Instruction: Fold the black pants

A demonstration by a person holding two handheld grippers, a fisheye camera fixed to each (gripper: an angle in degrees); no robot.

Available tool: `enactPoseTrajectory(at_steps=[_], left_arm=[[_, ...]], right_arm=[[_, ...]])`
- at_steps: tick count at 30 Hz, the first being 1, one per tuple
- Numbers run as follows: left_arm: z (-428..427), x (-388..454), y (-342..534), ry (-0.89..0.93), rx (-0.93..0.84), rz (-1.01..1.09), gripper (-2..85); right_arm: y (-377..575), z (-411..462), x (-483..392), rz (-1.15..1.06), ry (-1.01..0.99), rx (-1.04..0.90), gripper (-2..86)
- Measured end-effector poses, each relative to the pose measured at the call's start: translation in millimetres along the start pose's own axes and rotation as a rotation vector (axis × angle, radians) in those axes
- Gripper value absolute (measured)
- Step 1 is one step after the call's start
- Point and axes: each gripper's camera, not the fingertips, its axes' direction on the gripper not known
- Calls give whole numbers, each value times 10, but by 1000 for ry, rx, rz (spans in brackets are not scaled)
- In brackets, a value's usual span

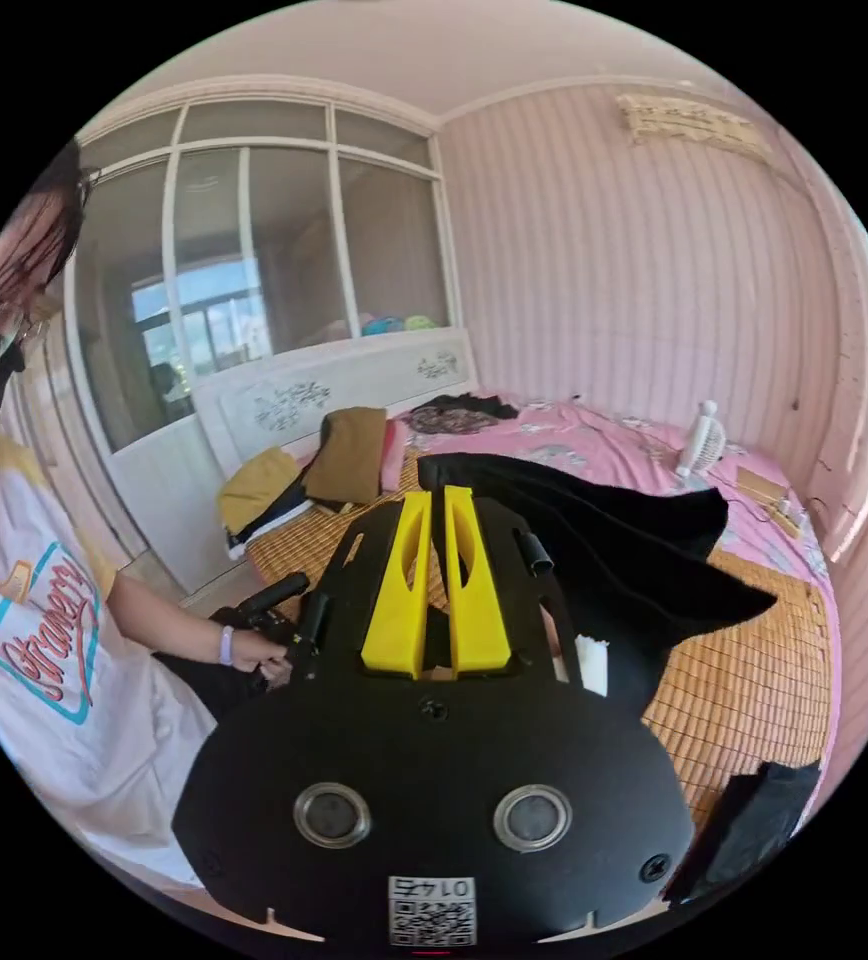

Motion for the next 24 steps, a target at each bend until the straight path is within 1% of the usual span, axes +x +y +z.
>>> enactPoseTrajectory(at_steps=[1,2,4,5,6,7,10,12,16,18,20,24], left_arm=[[-167,-50,133,-32,33,-20,-10],[-356,-115,287,-72,67,-48,-10],[-651,-234,531,-109,115,-100,-9],[-851,-321,704,-115,156,-140,-9],[-946,-360,789,-114,179,-156,-9],[-1118,-427,954,-114,228,-182,-8],[-1378,-535,1262,-142,320,-228,-2],[-1404,-560,1330,-145,338,-226,12],[-1196,-447,1172,-151,285,-117,58],[-1051,-333,1042,-206,254,-50,84],[-857,-205,901,-298,242,20,107],[-628,-118,753,-358,197,39,122]], right_arm=[[45,445,-214,-14,-122,-73,32],[102,677,-312,-13,-170,-108,36],[497,1599,-623,41,-295,-275,57],[611,1807,-688,53,-324,-333,61],[826,2151,-804,71,-355,-442,67],[1000,2376,-883,89,-360,-510,72],[1173,2636,-944,120,-343,-588,77],[1144,2712,-901,150,-351,-594,77],[919,2916,-779,169,-268,-577,78],[803,3090,-754,167,-224,-595,81],[695,3311,-757,158,-183,-622,82],[480,3859,-824,133,-96,-675,97]])
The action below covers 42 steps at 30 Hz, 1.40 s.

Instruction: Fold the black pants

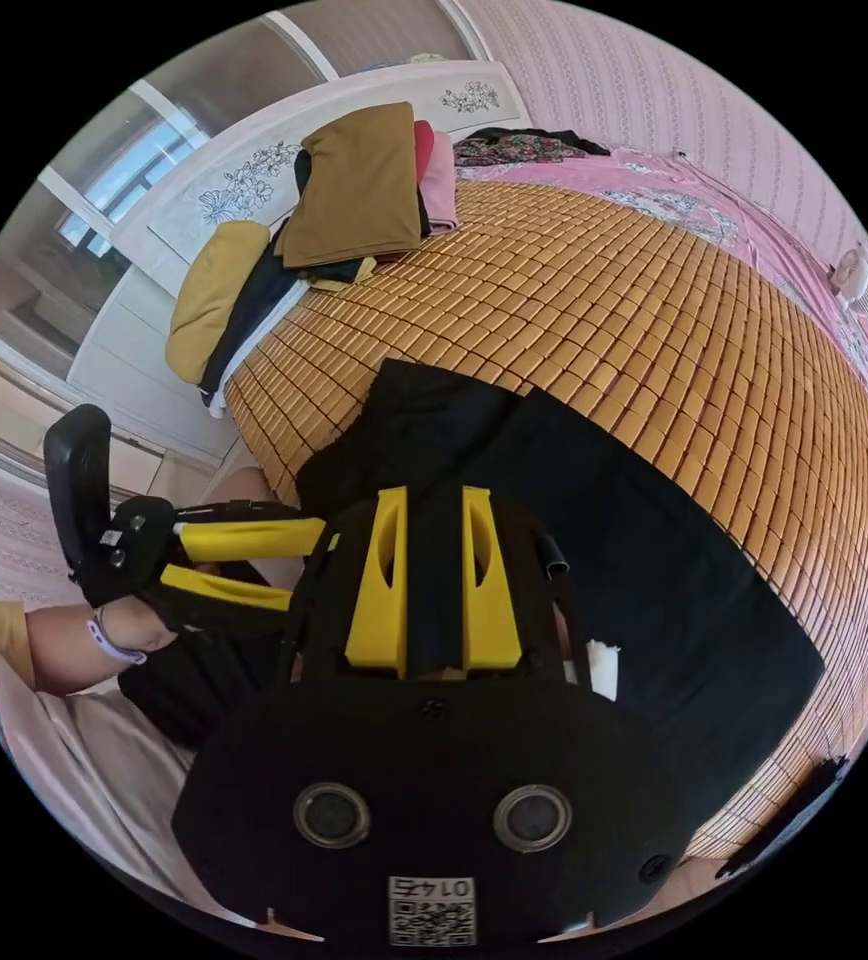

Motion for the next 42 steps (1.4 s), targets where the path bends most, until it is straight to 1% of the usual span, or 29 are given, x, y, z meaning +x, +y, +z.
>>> enactPoseTrajectory(at_steps=[2,4,5,6,8,11,13,18,20,24,26,28,30,33,35,37,39,40,42], left_arm=[[157,52,-4,-109,-47,11,118],[286,67,15,-134,-107,14,106],[304,87,46,-146,-100,16,85],[301,103,60,-153,-94,22,74],[276,176,105,-152,-95,47,28],[184,283,176,-173,-56,80,-3],[136,341,203,-167,-39,97,-7],[35,488,242,-133,-3,135,-10],[-48,612,254,-89,38,169,-10],[-199,868,233,-14,123,242,-10],[-358,981,219,54,196,259,-9],[-532,1008,238,76,248,257,-9],[-742,975,296,67,292,245,-7],[-1047,761,447,-12,320,175,4],[-1065,432,548,-148,233,57,45],[-1036,174,650,-209,179,-49,60],[-1024,-5,750,-199,147,-131,63],[-1025,-58,803,-180,142,-161,63],[-1004,-54,847,-180,151,-169,55]], right_arm=[[-155,124,-11,35,50,-1,121],[-294,361,3,93,84,-76,132],[-308,425,4,100,94,-97,132],[-320,529,4,106,128,-130,125],[-307,544,-15,85,163,-105,110],[-265,487,71,99,124,-83,57],[-201,390,229,150,31,-42,29],[-37,120,506,221,-93,54,11],[66,-64,582,228,-120,114,9],[395,-650,804,271,-198,304,6],[457,-915,837,250,-226,368,6],[368,-1196,745,167,-234,388,8],[213,-1288,617,107,-275,378,11],[-116,-1074,353,67,-386,345,28],[-317,-732,182,54,-376,289,47],[-458,-259,99,80,-332,164,62],[-382,-162,116,82,-367,149,64],[-257,-205,149,67,-363,176,62],[-21,-312,264,59,-301,185,58]])
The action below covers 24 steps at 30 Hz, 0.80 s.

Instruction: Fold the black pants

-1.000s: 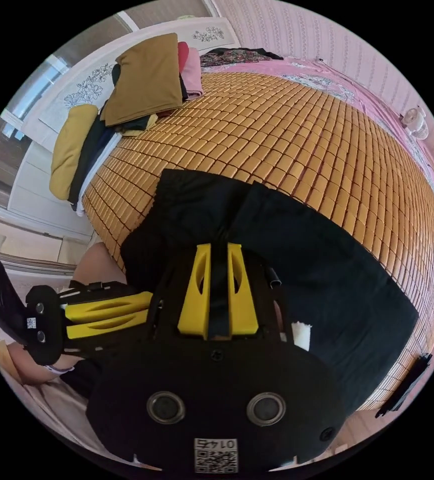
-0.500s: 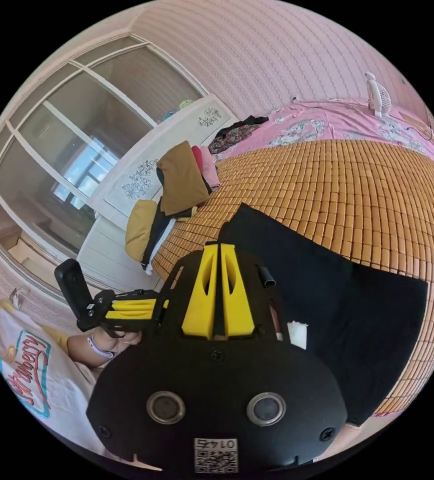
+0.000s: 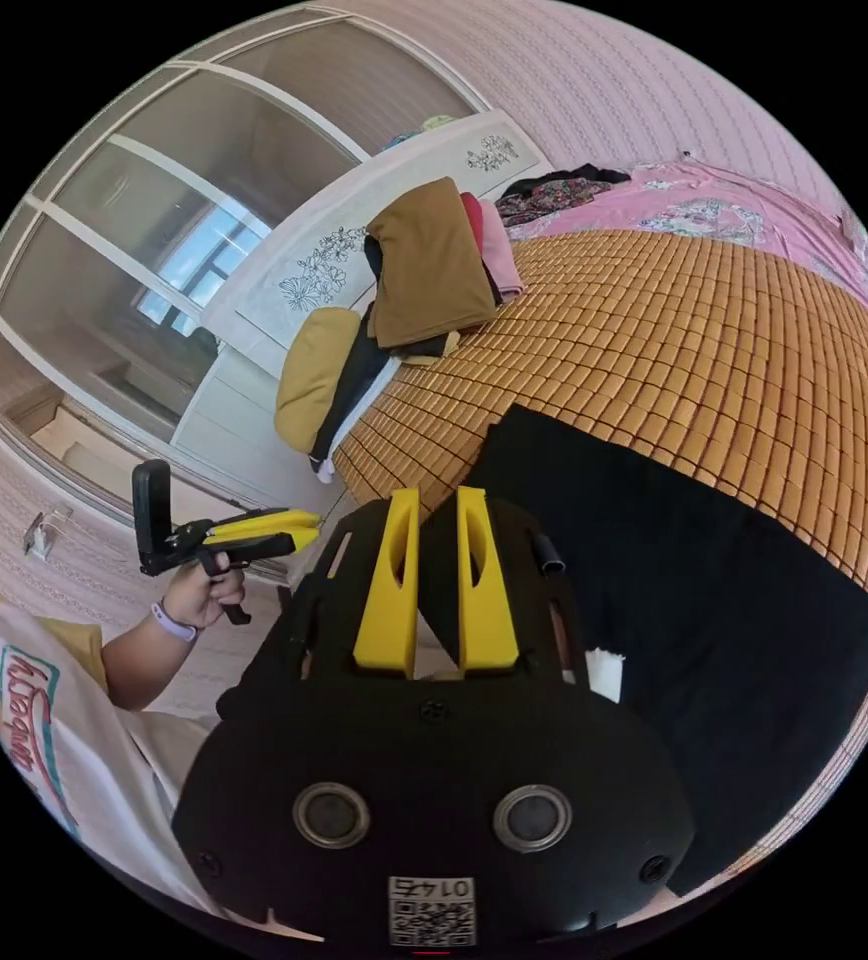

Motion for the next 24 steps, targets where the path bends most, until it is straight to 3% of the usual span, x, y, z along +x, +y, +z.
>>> enactPoseTrajectory(at_steps=[3,6,8,10,15,20,24], left_arm=[[207,114,-41,53,-43,30,51],[556,383,-202,219,-101,86,43],[858,706,-350,178,-135,181,13],[1080,875,-460,86,-183,222,-3],[1414,1000,-611,-45,-325,273,-9],[1409,890,-654,-228,-327,314,-10],[1217,705,-741,-160,-266,211,-10]], right_arm=[[443,-422,307,77,116,18,45],[941,-900,608,214,284,44,42],[1197,-1133,770,330,426,40,56],[1468,-1335,976,495,574,31,124],[1685,-1236,1260,652,494,-47,115],[1525,-1026,1039,555,391,-69,99],[1301,-901,732,410,431,-125,60]])
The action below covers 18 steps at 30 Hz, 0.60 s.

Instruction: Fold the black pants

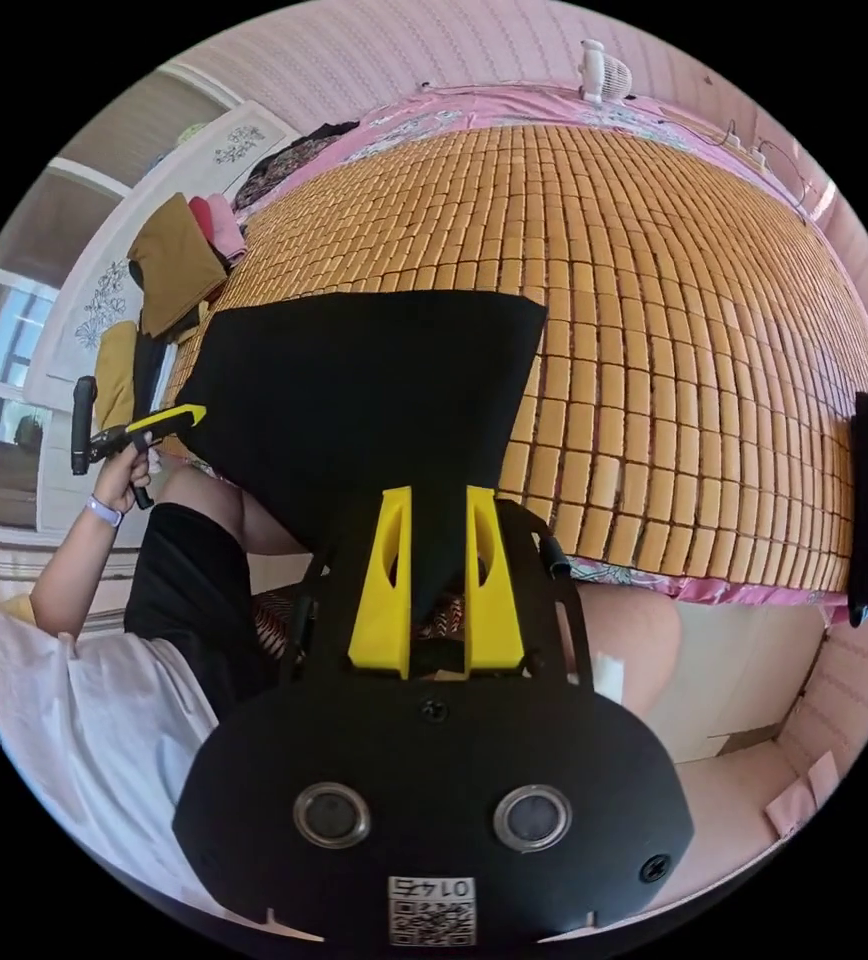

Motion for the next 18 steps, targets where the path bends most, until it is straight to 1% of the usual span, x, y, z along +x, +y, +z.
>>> enactPoseTrajectory(at_steps=[2,3,5,8,9,11,13,15,18], left_arm=[[-253,53,70,31,103,22,-10],[-305,105,87,30,124,42,-10],[-368,415,126,72,167,145,-10],[-124,889,104,199,112,279,-10],[-57,983,99,202,95,312,-10],[204,1243,76,144,33,362,-10],[386,1329,63,117,-37,361,-10],[446,1365,89,99,-28,384,-10],[441,1353,72,81,-1,421,-10]], right_arm=[[-48,-74,-219,-87,64,46,30],[-111,-89,-391,-157,86,72,18],[-288,-26,-662,-262,82,69,7],[-736,200,-1147,-401,44,42,0],[-934,328,-1352,-451,55,22,-1],[-1220,582,-1633,-513,100,-36,-2],[-1498,912,-1903,-577,218,-83,-3],[-1638,1113,-1997,-607,283,-122,-4],[-1812,1233,-2057,-642,295,-197,-4]])
